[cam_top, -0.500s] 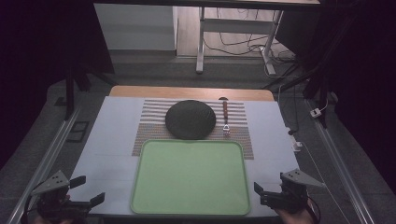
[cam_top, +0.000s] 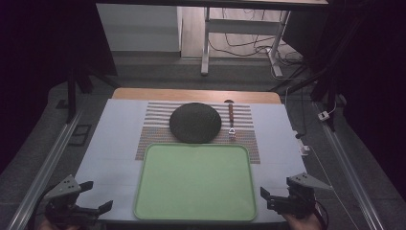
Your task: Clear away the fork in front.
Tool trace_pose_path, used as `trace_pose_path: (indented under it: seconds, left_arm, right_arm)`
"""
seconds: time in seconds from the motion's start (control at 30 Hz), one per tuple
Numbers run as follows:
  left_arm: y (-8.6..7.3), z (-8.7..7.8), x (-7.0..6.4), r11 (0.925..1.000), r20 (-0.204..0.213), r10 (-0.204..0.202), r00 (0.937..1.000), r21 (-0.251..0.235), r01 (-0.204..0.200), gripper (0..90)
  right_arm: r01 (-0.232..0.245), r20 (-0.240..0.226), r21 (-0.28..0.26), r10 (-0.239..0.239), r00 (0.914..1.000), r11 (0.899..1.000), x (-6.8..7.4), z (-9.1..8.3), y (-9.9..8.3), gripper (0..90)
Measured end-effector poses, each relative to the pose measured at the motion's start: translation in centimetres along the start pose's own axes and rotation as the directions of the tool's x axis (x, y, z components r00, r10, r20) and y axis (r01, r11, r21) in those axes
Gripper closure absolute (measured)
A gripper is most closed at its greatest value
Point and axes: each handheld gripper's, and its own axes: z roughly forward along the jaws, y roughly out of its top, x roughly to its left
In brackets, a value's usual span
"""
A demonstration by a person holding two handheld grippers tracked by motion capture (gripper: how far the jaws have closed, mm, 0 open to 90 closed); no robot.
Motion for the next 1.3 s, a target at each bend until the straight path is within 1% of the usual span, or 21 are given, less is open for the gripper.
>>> trace_pose_path:
  seconds: [0.1,0.27,0.53,0.63,0.67,0.73,0.87,0.93,1.03,1.07,1.1,1.2,1.3]
  left_arm:
    - [0.1,0.2,-0.2,0.9999,-0.004,0.01,0.9999,0.011,-0.01,0.0]
    - [0.1,0.2,0.0,1.0,0.005,0.002,1.0,0.009,-0.002,0.0]
    - [0.1,0.2,-0.1,0.9998,0.001,0.008,1.0,0.019,-0.008,0.0]
    - [0.1,0.2,-0.1,0.9998,0.001,0.008,1.0,0.018,-0.008,0.0]
    - [0.1,0.2,-0.1,0.9998,0.001,0.007,1.0,0.017,-0.007,0.0]
    - [0.1,0.2,-0.1,0.9998,0.002,0.005,1.0,0.019,-0.005,0.0]
    - [0.0,0.2,-0.1,0.9998,0.009,0.001,1.0,0.018,-0.002,0.0]
    - [0.0,0.2,-0.1,0.9998,0.015,0.005,0.9999,0.019,-0.006,0.0]
    - [0.1,0.3,-0.1,0.9996,0.016,0.01,0.9998,0.027,-0.011,0.0]
    - [0.1,0.4,-0.1,0.9995,0.015,0.011,0.9998,0.03,-0.011,0.0]
    - [0.1,0.4,-0.1,0.9993,0.019,0.011,0.9998,0.034,-0.012,0.0]
    - [0.1,0.5,-0.1,0.9991,0.017,0.009,0.9998,0.042,-0.01,0.0]
    - [0.2,0.5,-0.1,0.999,0.018,0.01,0.9998,0.045,-0.01,0.2]
  right_arm:
    - [0.004,0.004,0.006,-0.004,1.0,1.0,0.0,0.0,0.0,0.0]
    - [0.012,-0.005,0.019,-0.012,0.9999,1.0,0.1,0.2,0.1,0.0]
    - [0.015,-0.007,0.03,-0.015,0.9999,0.999,0.2,0.2,0.2,0.0]
    - [0.038,-0.005,0.032,-0.038,0.9993,0.999,0.4,0.3,0.2,0.0]
    - [0.038,-0.005,0.032,-0.038,0.9993,0.999,0.4,0.3,0.2,0.0]
    - [0.059,0.002,0.03,-0.059,0.9983,0.998,0.5,0.2,0.5,0.0]
    - [0.072,0.0,0.022,-0.072,0.9974,0.997,0.5,0.2,0.7,0.0]
    - [0.074,-0.003,0.018,-0.074,0.9972,0.997,0.6,0.3,0.8,0.0]
    - [0.099,-0.014,0.019,-0.099,0.995,0.995,0.7,0.5,0.9,0.0]
    - [0.099,-0.014,0.019,-0.099,0.995,0.995,0.7,0.5,0.9,0.0]
    - [0.109,-0.024,0.021,-0.109,0.9938,0.994,0.8,0.6,1.0,0.0]
    - [0.118,-0.026,0.02,-0.118,0.9927,0.993,0.9,0.8,1.1,0.0]
    - [0.14,-0.033,0.028,-0.139,0.9897,0.99,1.0,1.2,1.3,0.0]
